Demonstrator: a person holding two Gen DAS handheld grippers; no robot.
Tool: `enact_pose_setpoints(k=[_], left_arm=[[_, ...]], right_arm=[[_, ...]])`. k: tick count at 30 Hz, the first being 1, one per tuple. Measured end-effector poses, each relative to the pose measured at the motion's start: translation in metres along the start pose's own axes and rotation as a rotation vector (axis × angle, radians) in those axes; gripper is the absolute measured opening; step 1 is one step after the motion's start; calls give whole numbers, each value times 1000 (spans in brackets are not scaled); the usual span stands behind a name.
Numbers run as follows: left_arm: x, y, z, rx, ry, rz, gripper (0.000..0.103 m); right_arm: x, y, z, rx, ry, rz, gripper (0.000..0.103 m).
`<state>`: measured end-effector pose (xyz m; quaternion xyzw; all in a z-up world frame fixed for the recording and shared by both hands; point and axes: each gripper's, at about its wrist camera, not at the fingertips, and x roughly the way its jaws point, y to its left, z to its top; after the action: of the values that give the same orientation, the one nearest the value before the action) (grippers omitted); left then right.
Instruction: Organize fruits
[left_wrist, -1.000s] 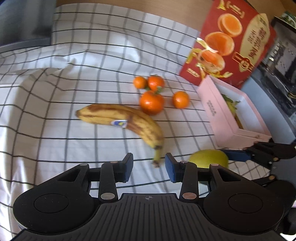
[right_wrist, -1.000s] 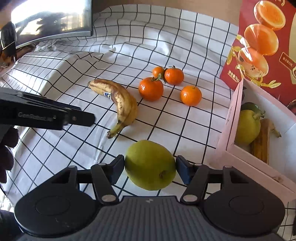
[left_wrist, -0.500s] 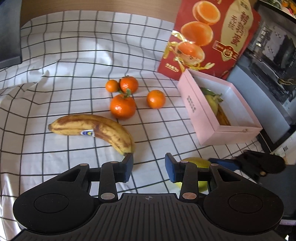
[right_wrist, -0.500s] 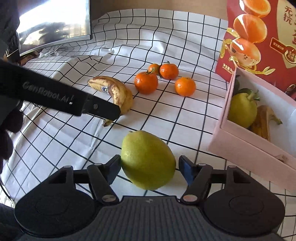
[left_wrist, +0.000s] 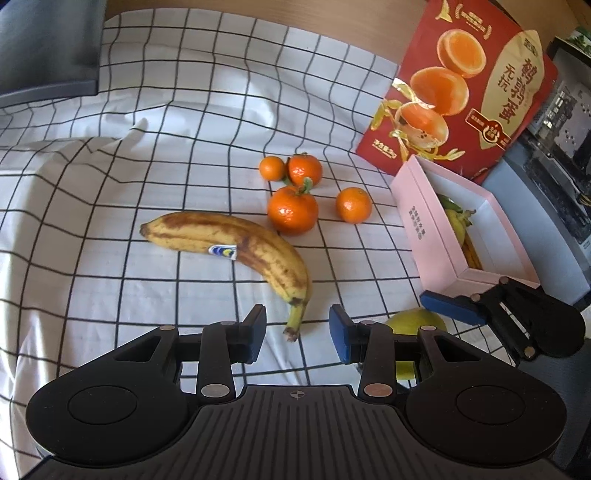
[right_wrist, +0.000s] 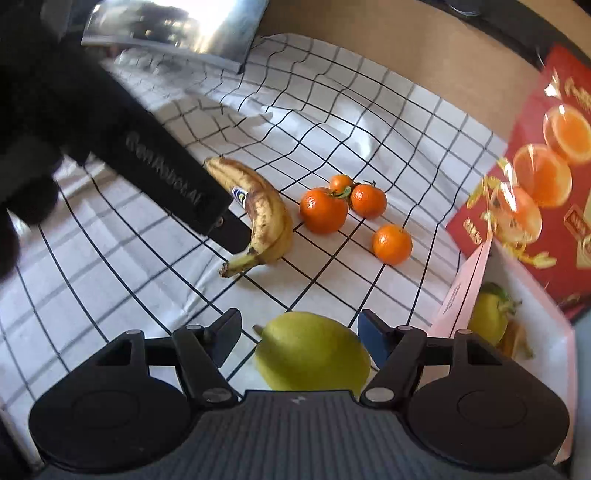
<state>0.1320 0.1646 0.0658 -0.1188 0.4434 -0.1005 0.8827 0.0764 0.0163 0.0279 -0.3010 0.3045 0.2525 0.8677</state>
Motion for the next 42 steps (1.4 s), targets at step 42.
enact_pose_setpoints(k=[42], left_arm=[[27, -45, 21, 222, -46, -8, 42]], right_arm=[[-64, -82, -63, 521, -23, -2, 68]])
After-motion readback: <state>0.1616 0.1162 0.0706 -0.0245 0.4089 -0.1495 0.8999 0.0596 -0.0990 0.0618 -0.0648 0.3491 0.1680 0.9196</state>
